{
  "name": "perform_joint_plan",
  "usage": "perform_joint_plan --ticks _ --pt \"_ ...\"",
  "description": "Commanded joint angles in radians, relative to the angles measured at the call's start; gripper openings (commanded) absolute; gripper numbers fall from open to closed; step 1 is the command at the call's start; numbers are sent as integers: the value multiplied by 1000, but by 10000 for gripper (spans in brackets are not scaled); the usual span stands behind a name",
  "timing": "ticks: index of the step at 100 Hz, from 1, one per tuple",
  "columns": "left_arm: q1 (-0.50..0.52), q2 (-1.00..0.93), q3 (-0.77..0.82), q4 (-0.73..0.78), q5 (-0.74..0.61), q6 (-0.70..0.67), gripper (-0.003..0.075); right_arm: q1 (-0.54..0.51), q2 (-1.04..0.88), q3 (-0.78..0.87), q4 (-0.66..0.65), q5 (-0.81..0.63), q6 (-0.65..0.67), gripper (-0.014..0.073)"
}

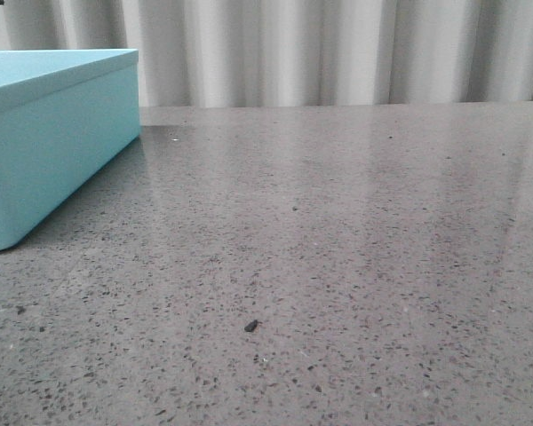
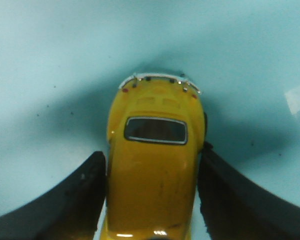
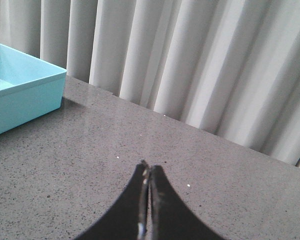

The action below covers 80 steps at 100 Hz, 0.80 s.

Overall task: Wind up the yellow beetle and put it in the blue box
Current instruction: 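Open the left gripper to release the beetle inside the box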

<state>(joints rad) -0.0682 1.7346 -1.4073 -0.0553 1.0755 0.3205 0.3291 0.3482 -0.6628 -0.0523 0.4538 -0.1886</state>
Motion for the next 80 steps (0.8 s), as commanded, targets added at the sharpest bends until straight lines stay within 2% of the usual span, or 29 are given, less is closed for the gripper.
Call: perform_joint_plan --ticks 1,29,48,58,70,80 --pt "3 -76 -23 -10 -34 -16 380 3 5 -24 -12 -82 -5 -41" --pt "3 -214 -26 -114 -201 -16 375 3 3 -24 17 -62 -5 -41" --pt "-4 -287 -9 -360 -148 27 356 3 -34 -24 17 -16 -5 -41" --pt "-31 -350 45 -385 -141 59 285 3 -73 -24 12 15 -5 -41" --pt "-55 -456 144 -380 -159 81 155 3 -120 -24 -33 66 -5 -41" --pt "-56 -571 242 -382 -159 93 94 3 -157 -24 -76 110 -5 -41"
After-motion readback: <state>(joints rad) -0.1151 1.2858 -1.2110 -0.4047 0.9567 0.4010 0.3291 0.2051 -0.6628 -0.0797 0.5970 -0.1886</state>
